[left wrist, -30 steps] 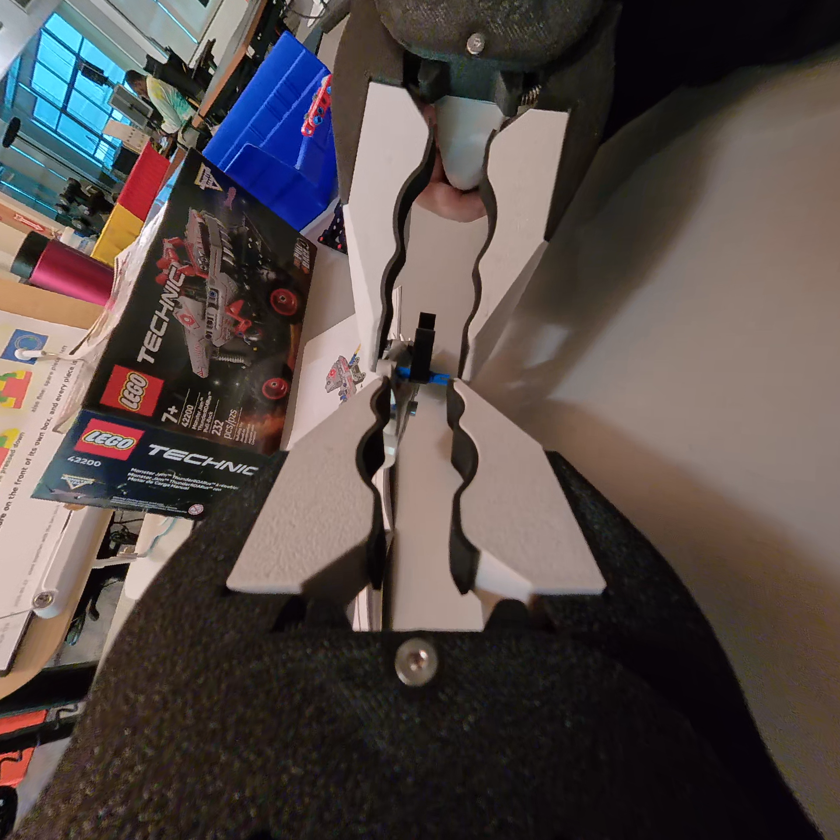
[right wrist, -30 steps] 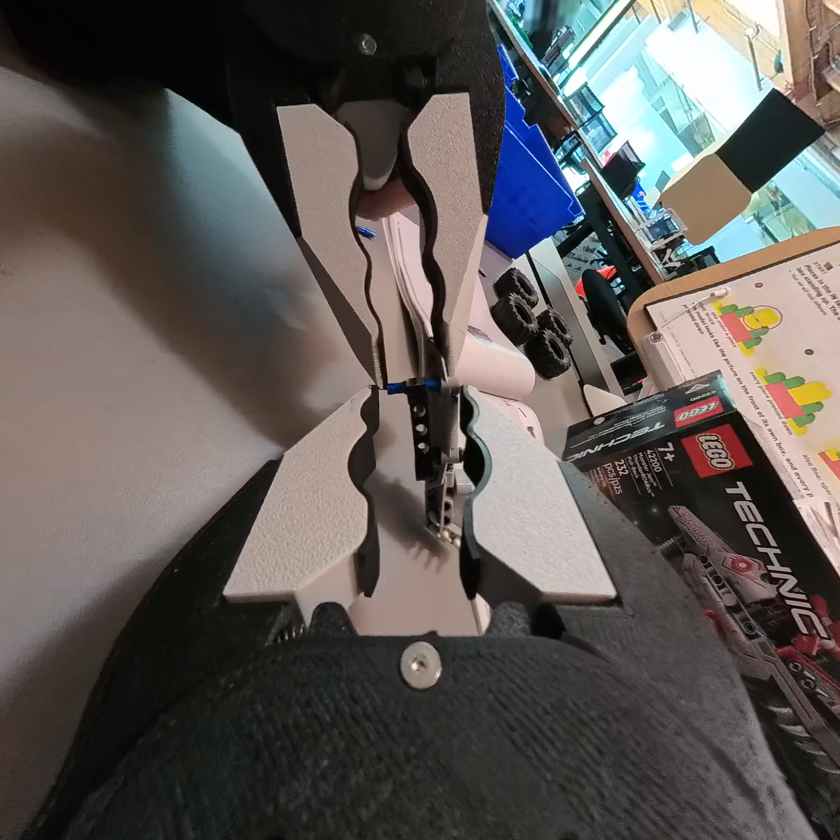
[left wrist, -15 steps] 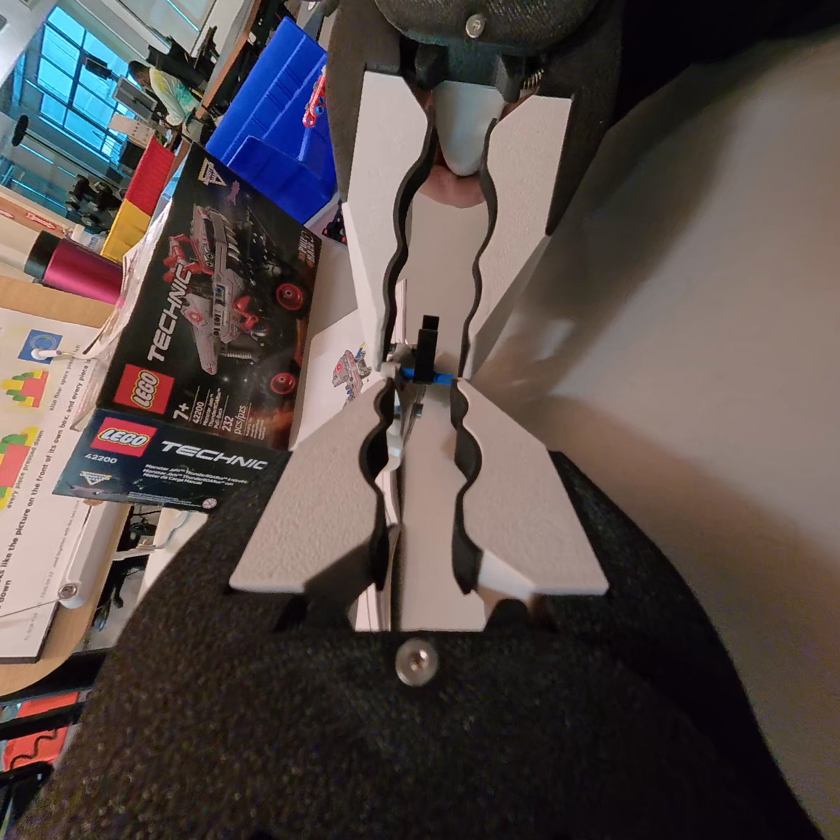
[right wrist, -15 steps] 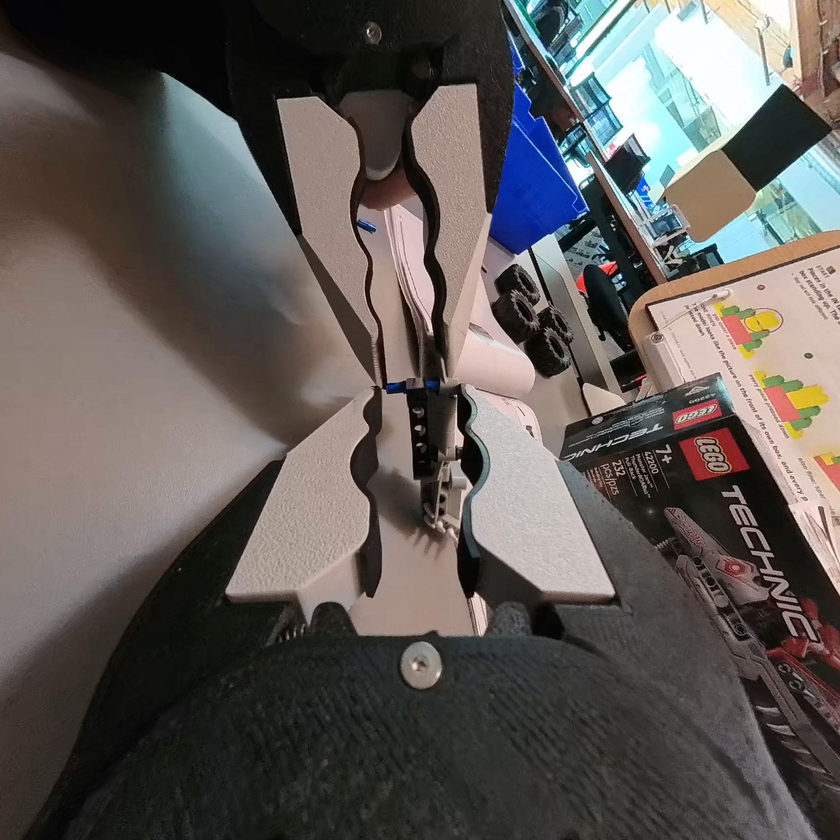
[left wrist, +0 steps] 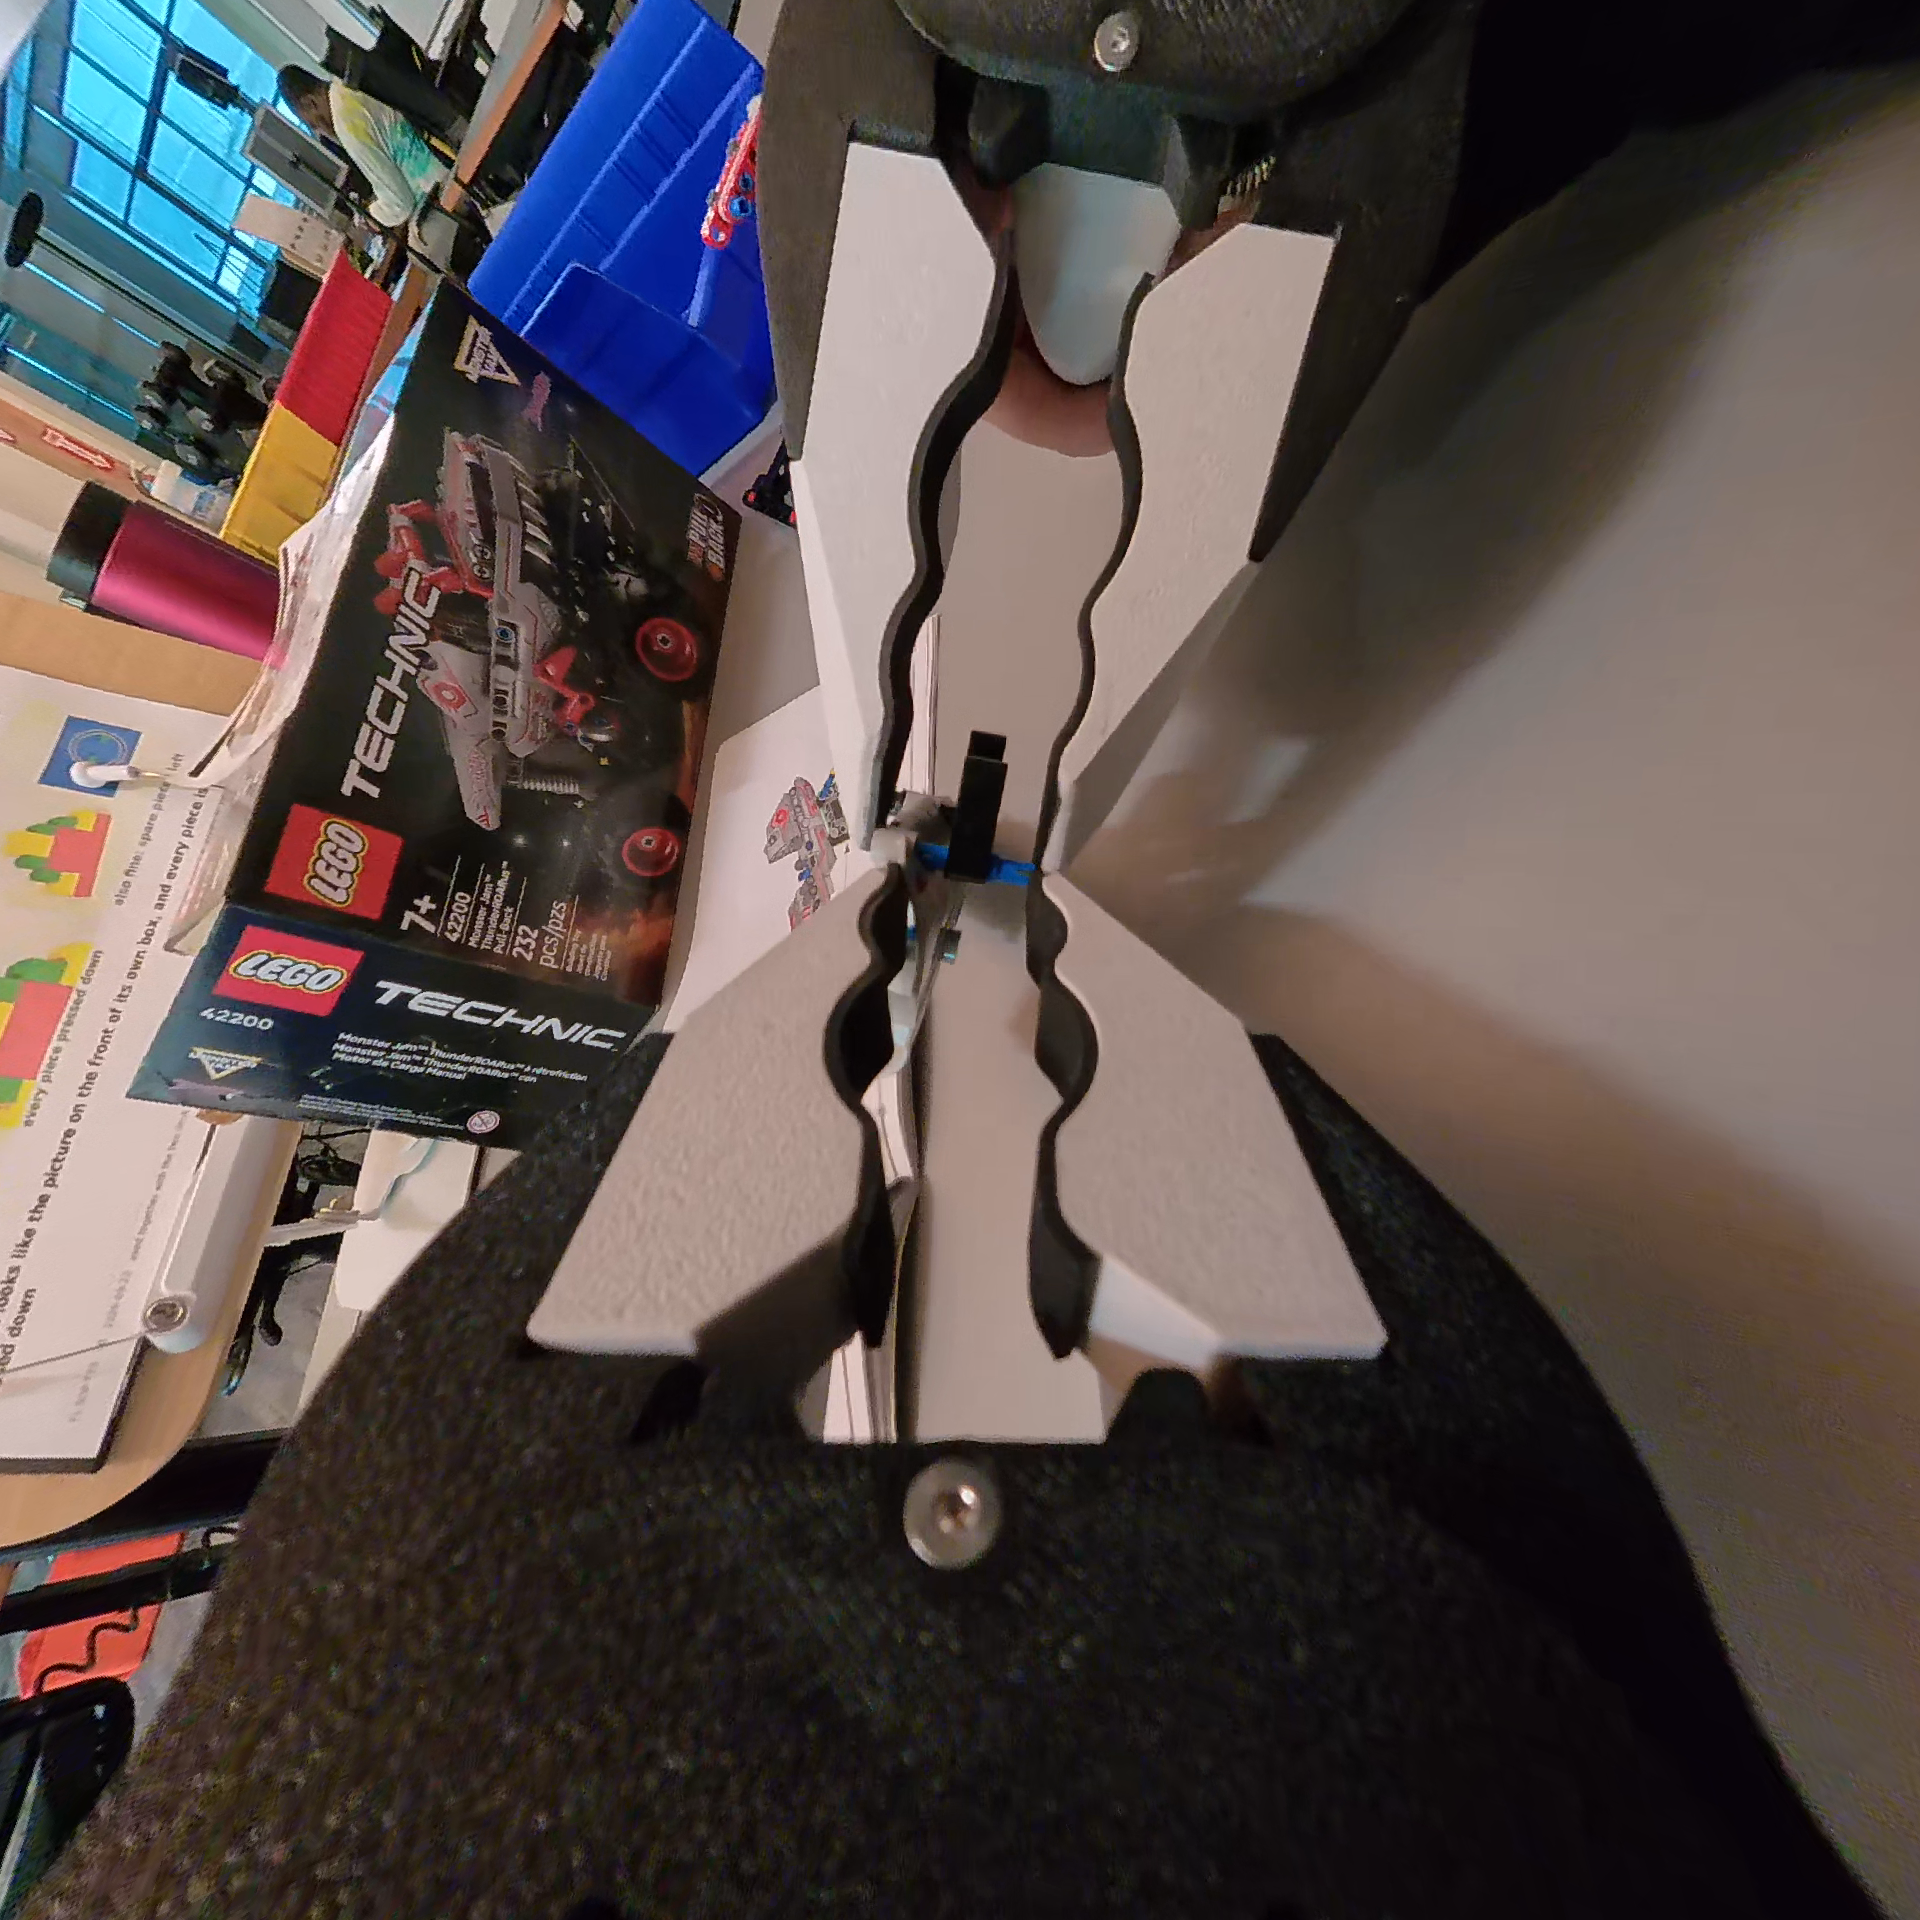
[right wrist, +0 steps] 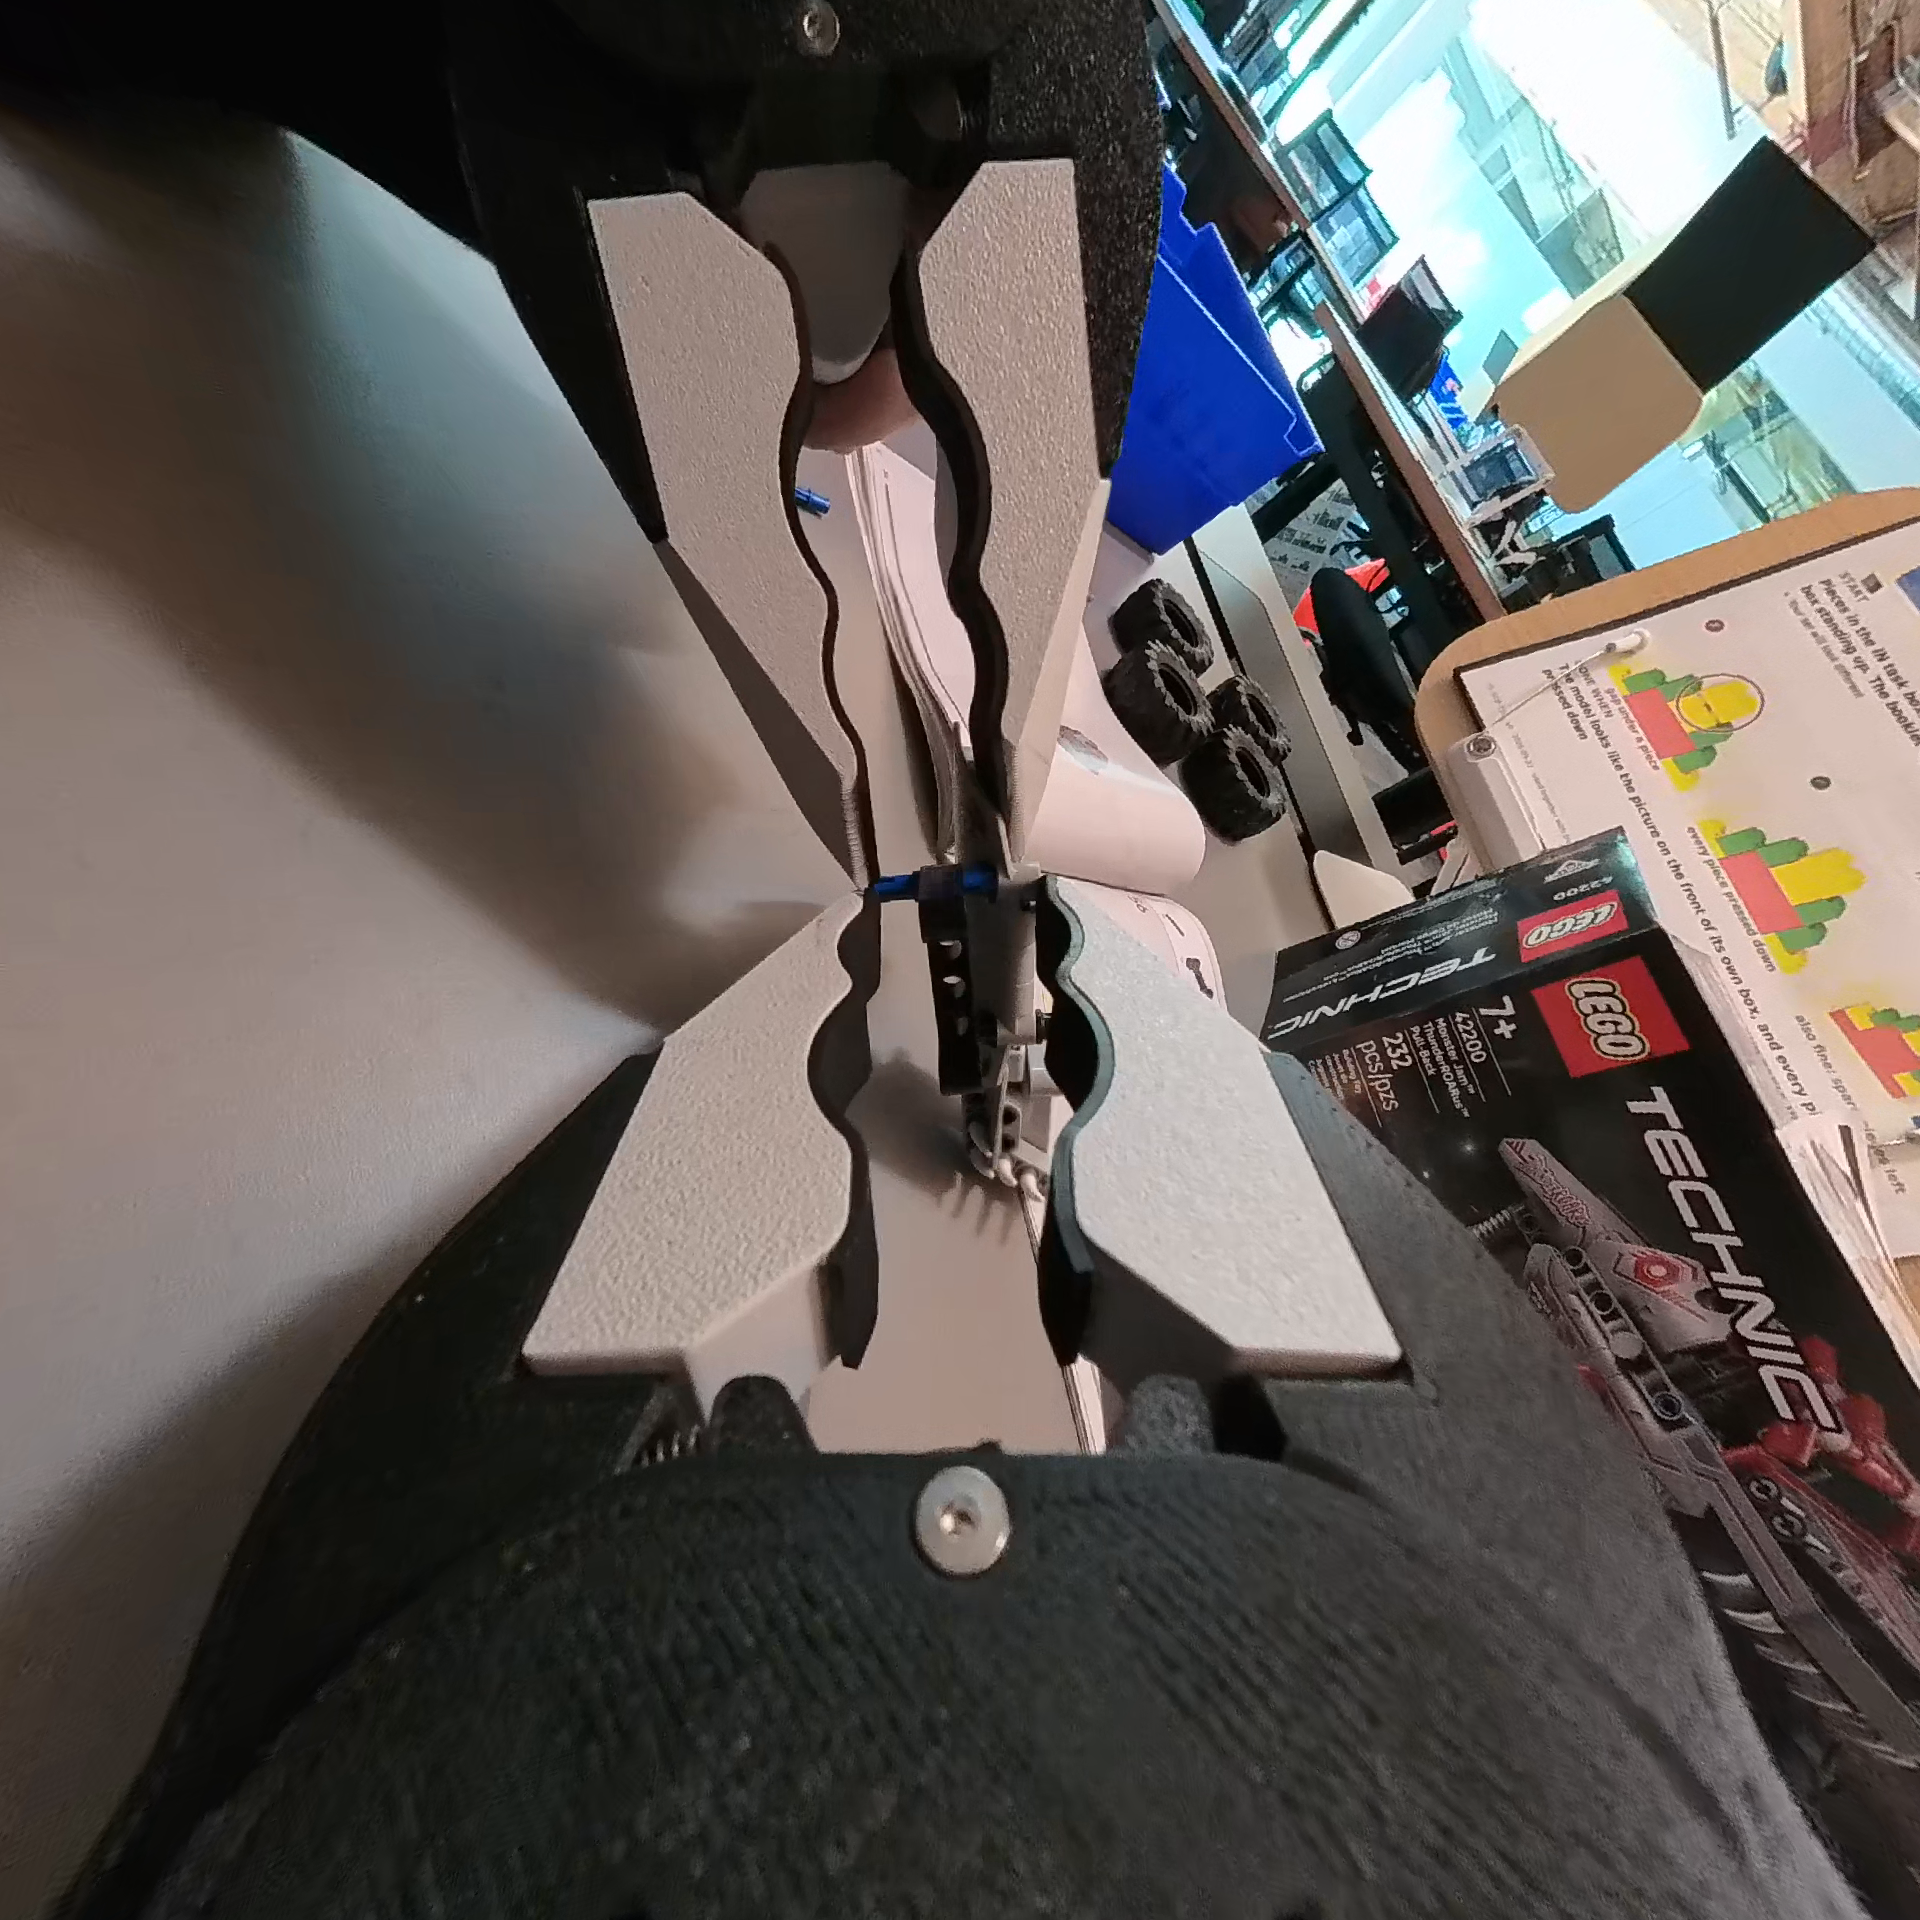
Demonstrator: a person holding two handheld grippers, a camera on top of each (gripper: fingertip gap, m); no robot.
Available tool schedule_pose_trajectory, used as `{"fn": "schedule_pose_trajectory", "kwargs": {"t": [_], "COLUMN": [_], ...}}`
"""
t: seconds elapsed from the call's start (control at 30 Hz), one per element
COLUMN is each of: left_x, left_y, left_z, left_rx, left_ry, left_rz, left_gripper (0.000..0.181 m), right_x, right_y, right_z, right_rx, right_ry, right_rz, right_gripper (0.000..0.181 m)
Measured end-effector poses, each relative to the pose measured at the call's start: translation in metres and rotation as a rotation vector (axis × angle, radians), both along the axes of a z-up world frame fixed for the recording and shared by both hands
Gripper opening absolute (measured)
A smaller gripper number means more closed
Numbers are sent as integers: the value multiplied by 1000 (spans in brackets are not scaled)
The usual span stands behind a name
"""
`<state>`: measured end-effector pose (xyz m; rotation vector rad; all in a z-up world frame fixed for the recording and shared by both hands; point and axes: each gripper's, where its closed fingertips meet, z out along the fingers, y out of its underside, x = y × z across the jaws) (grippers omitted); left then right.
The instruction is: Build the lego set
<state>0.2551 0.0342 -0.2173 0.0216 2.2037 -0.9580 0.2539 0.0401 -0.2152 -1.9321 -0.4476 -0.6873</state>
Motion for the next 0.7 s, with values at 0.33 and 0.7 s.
{"fn": "schedule_pose_trajectory", "kwargs": {"t": [0.33,0.7], "left_x": [4,1], "left_y": [1,-1], "left_z": [4,-3], "left_rx": [-34,-1], "left_ry": [5,7], "left_rz": [15,-8], "left_gripper": [21,20], "right_x": [5,0], "right_y": [0,0], "right_z": [5,-2], "right_rx": [30,-7], "right_ry": [-69,-119], "right_rz": [-15,28], "right_gripper": [32,29]}}
